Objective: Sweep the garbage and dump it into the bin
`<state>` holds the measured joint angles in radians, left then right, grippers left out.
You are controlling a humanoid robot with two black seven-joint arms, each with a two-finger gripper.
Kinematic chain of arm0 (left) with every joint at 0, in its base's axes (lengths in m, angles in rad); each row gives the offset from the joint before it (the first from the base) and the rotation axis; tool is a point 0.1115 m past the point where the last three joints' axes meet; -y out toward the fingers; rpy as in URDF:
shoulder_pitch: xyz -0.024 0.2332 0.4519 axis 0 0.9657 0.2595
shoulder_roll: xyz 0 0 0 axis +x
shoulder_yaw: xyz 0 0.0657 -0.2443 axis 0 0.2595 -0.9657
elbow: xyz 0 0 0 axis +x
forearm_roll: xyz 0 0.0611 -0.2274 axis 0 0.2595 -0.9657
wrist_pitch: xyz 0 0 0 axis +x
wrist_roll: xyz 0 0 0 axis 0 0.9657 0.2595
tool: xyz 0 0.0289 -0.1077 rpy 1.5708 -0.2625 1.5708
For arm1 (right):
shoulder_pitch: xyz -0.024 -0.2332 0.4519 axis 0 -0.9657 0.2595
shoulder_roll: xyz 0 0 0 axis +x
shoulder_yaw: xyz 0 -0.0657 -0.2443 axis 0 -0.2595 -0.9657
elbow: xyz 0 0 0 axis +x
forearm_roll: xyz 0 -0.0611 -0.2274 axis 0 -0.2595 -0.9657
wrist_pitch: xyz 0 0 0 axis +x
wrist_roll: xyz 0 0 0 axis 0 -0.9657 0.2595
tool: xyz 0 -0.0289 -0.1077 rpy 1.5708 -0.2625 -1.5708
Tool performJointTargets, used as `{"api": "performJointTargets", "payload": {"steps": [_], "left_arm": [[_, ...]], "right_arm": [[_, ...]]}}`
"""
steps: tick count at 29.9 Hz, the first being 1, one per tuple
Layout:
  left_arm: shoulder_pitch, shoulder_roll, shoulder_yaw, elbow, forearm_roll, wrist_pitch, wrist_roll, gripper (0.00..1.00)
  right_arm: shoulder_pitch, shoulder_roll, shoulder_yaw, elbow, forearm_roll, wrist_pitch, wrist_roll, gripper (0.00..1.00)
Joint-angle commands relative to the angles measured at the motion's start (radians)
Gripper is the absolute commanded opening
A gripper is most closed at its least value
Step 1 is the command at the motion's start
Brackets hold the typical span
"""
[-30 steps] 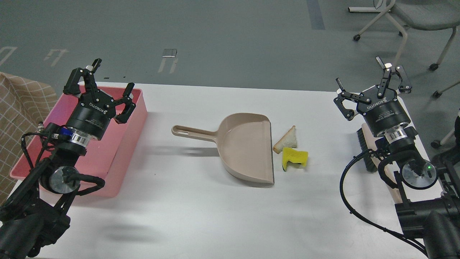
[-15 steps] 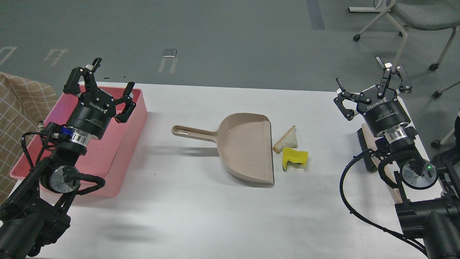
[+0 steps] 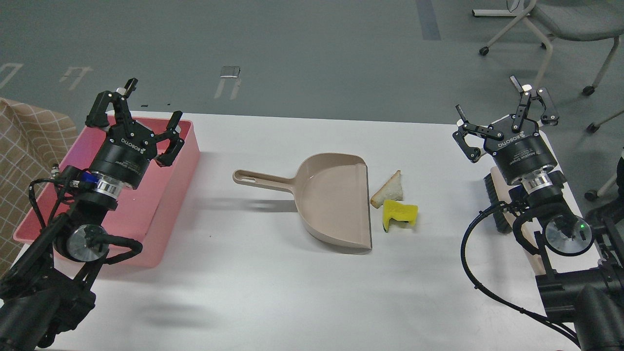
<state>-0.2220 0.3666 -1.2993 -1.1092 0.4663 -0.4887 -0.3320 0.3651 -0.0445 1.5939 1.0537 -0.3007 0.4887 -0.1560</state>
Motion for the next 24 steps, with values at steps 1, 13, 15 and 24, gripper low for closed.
{"api": "performJointTargets", "payload": {"steps": [1, 13, 15, 24], "left_arm": [[0.001, 0.0, 0.0, 0.0, 0.0, 0.0, -0.001, 0.98], [0.001, 0.0, 0.0, 0.0, 0.0, 0.0, -0.001, 0.98], [0.001, 0.0, 0.0, 0.0, 0.0, 0.0, -0.001, 0.98], [0.003, -0.002, 0.002, 0.0, 0.0, 0.0, 0.001, 0.98]], "right_arm": [[0.0, 0.0, 0.0, 0.0, 0.0, 0.0, 0.001, 1.0], [0.0, 0.0, 0.0, -0.001, 0.0, 0.0, 0.003, 1.0], [0.001, 0.0, 0.0, -0.001, 0.0, 0.0, 0.009, 1.0], [0.003, 0.0, 0.021, -0.004, -0.002, 0.0, 0.01, 1.0]]}}
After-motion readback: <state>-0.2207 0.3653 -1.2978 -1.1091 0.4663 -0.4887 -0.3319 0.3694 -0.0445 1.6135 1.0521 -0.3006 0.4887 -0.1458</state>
